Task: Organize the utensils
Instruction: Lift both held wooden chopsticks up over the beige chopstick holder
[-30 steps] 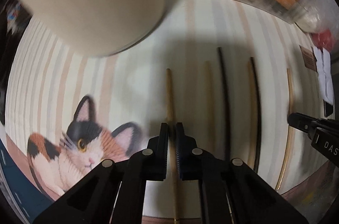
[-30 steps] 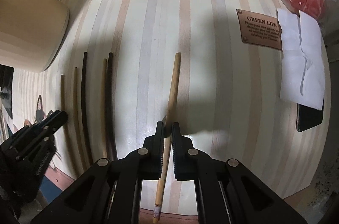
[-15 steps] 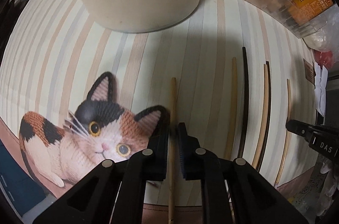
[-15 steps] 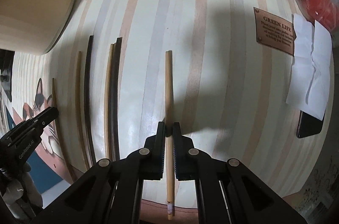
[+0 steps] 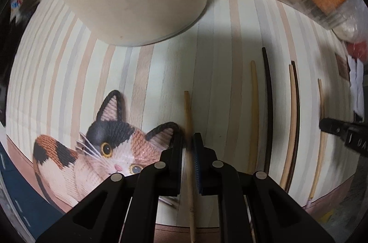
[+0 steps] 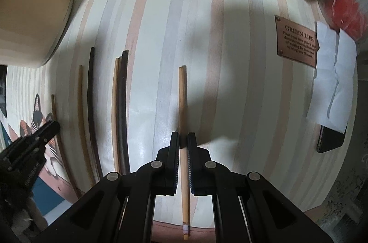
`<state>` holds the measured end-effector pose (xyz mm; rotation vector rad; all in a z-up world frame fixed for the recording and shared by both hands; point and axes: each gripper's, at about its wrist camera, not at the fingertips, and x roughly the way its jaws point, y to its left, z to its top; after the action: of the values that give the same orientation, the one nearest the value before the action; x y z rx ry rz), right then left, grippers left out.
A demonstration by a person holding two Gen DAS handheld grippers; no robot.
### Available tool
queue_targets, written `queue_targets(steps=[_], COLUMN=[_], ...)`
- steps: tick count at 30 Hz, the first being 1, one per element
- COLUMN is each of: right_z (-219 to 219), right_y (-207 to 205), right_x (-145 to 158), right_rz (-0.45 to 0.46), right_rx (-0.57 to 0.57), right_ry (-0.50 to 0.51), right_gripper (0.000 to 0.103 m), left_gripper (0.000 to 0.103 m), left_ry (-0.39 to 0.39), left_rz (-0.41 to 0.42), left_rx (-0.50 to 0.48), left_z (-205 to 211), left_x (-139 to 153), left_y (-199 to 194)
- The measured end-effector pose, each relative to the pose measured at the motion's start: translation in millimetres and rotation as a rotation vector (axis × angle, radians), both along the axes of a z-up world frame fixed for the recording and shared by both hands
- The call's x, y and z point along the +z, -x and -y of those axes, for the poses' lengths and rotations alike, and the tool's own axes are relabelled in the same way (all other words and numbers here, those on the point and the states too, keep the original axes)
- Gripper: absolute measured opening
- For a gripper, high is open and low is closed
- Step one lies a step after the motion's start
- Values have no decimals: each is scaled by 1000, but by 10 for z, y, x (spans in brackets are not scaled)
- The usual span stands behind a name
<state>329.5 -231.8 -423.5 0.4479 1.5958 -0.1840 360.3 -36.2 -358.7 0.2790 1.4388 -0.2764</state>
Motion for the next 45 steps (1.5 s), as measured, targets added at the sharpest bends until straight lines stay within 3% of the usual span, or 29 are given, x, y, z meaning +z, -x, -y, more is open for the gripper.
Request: queue_targets(steps=[6, 11, 21, 30, 35, 45], right_z=[-86, -113, -75, -175, -123, -102], right_y=[-177, -83, 233, 616, 651, 555], right_x=[10, 84, 611, 1124, 1359, 2224], right_rz=[-35, 10, 191, 385, 485, 704], right_rx=[29, -10, -84, -97, -104, -116], right_ry=[75, 78, 24, 59, 69, 72], right_gripper=[7, 6, 6, 6, 6, 6], left_gripper=[4, 4, 3, 3, 3, 3], left_ry=[17, 24, 95, 171, 202, 331], left_rz=[20, 51, 142, 270, 331, 483], left_rx=[-1, -1, -14, -30, -28, -18], left_z=[91, 28, -49, -267, -297, -263], left_x=[-14, 93, 654, 1228, 1526, 2372], left_y=[39, 162, 342, 373, 404, 338])
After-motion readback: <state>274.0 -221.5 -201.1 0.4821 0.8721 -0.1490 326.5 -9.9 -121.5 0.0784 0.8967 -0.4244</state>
